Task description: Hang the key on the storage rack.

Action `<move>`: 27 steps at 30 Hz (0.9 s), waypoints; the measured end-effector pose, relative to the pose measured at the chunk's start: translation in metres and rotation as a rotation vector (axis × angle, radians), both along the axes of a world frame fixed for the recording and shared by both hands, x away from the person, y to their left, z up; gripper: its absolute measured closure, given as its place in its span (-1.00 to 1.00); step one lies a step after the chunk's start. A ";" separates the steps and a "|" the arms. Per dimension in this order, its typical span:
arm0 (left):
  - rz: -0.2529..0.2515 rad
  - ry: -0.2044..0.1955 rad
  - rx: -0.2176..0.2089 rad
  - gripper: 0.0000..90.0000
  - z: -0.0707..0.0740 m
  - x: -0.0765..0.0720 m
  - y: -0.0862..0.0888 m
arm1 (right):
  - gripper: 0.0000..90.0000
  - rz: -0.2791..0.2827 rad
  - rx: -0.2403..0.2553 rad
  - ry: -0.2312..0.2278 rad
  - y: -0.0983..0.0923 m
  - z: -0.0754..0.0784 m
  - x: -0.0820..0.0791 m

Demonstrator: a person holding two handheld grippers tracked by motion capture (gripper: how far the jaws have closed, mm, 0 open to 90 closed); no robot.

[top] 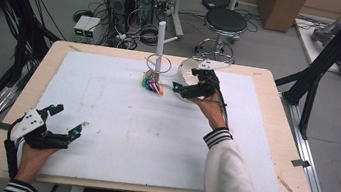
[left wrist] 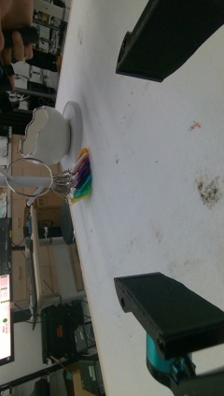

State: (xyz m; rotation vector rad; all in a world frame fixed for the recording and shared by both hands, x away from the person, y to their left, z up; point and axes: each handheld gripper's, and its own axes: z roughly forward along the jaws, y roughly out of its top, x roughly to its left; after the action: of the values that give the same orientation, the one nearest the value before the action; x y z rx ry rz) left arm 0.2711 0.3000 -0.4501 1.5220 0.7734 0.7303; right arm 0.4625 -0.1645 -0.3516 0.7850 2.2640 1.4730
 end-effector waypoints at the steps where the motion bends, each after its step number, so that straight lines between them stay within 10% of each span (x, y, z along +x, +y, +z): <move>1: 0.000 -0.001 0.001 -0.96 0.000 0.000 0.000 | -0.98 0.008 0.000 -0.013 -0.006 0.001 -0.006; 16: 0.002 -0.011 -0.004 -0.96 0.000 -0.001 0.000 | -0.98 -0.017 0.083 -0.122 -0.105 -0.029 -0.089; 27: 0.003 -0.017 -0.007 -0.96 0.000 -0.002 0.001 | -0.98 -0.033 0.161 -0.149 -0.137 -0.076 -0.126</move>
State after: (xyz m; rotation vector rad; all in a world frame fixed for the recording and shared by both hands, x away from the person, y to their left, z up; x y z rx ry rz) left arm 0.2694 0.3006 -0.4506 1.5067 0.7651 0.7408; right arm 0.3366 -0.3015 -0.4280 0.7274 2.0340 1.6562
